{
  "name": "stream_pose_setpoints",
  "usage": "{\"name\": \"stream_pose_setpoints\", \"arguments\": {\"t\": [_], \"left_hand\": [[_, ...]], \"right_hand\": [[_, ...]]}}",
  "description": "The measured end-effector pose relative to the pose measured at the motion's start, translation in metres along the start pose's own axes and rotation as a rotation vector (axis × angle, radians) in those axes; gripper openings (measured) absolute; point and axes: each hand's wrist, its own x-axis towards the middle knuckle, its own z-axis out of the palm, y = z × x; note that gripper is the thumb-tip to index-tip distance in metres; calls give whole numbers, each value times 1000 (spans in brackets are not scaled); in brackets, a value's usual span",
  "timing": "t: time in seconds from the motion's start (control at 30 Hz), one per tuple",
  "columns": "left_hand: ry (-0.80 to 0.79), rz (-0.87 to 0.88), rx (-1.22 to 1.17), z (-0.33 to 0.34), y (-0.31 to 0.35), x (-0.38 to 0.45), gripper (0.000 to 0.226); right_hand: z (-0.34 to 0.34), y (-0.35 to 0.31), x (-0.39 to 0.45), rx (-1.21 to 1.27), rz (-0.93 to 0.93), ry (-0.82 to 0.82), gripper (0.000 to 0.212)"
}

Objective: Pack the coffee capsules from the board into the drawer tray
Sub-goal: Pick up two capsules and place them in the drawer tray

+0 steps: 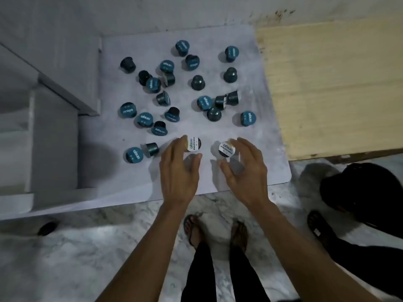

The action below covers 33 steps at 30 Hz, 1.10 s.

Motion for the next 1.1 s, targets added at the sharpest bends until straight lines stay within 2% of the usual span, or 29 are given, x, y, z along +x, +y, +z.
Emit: {"name": "stream_pose_setpoints", "arguments": {"t": [0.2,0.43,0.8,0.93,1.1], "left_hand": [[101,61,84,18,-12,-7,43],[179,83,146,27,-9,0,29],[230,83,70,29,-7,2,26],[246,80,-13,4,19,-4,26],[323,27,-98,-61,68,-19,26]], "right_hand": [[15,20,-2,-55,-164,99,38],[24,26,0,-45,-172,118,26],[17,19,-1,51,-129,122,26],[-3,-2,4,136,-91,145,26],[-44,-62,17,246,-122,171,28]]}}
